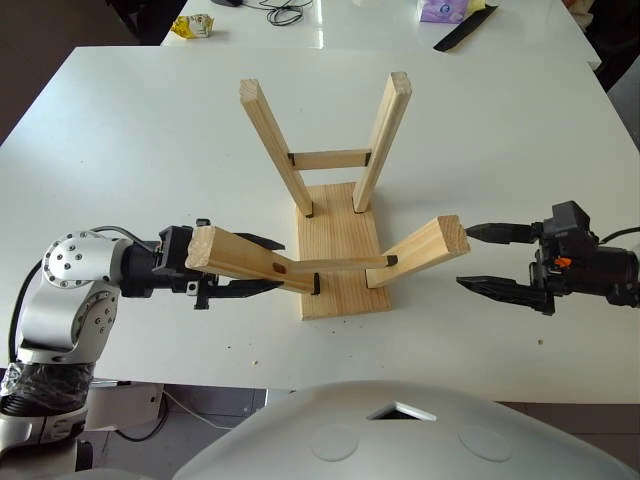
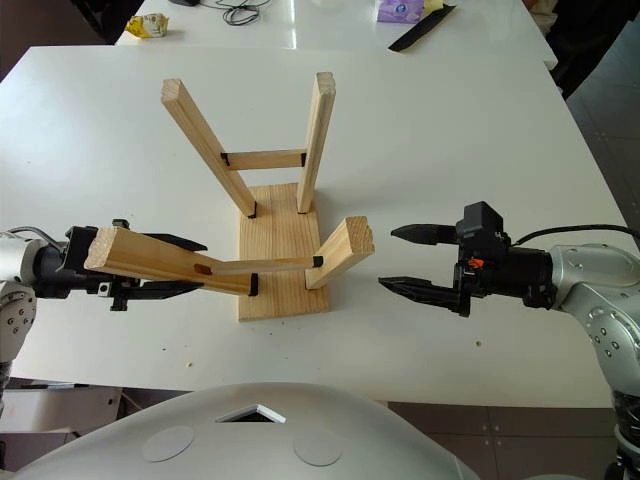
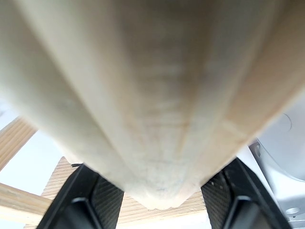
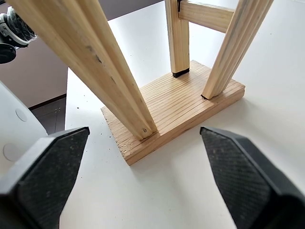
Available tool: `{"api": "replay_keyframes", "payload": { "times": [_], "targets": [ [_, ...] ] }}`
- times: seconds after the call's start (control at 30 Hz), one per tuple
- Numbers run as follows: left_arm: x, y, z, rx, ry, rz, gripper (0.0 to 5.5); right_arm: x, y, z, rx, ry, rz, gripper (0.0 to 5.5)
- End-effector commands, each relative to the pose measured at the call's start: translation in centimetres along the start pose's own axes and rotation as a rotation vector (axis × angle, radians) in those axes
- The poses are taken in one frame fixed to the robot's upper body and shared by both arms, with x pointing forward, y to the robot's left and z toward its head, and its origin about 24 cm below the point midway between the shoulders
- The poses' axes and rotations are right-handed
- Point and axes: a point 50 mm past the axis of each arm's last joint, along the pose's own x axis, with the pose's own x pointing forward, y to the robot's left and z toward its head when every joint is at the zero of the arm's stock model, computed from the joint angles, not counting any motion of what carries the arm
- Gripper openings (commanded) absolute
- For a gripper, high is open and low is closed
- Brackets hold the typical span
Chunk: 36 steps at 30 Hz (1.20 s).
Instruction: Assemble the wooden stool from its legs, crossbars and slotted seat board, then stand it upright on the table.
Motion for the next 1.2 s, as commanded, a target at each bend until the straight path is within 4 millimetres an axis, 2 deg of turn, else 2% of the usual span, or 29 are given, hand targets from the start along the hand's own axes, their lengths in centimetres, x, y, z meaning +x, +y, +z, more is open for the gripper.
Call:
{"api": "replay_keyframes", "payload": {
  "times": [0.03, 0.47, 0.8, 1.2],
  "targets": [
    [0.6, -0.3, -1.3, -0.058, 0.101, -0.043, 2.07, 0.3, 0.0, 0.4, -0.031, 0.002, 0.009, 4.3],
    [0.8, 0.3, -2.0, -0.048, 0.216, -0.063, 2.07, 0.9, 0.3, 0.8, -0.047, -0.009, 0.03, 4.3],
    [1.5, 2.4, -1.2, -0.044, 0.217, 0.005, 2.07, 1.0, 0.2, 1.0, -0.055, -0.006, 0.036, 4.3],
    [1.8, 2.5, -2.2, -0.047, 0.319, 0.0, 2.07, 1.6, -0.3, 1.7, -0.074, -0.041, 0.018, 4.3]
  ]
}}
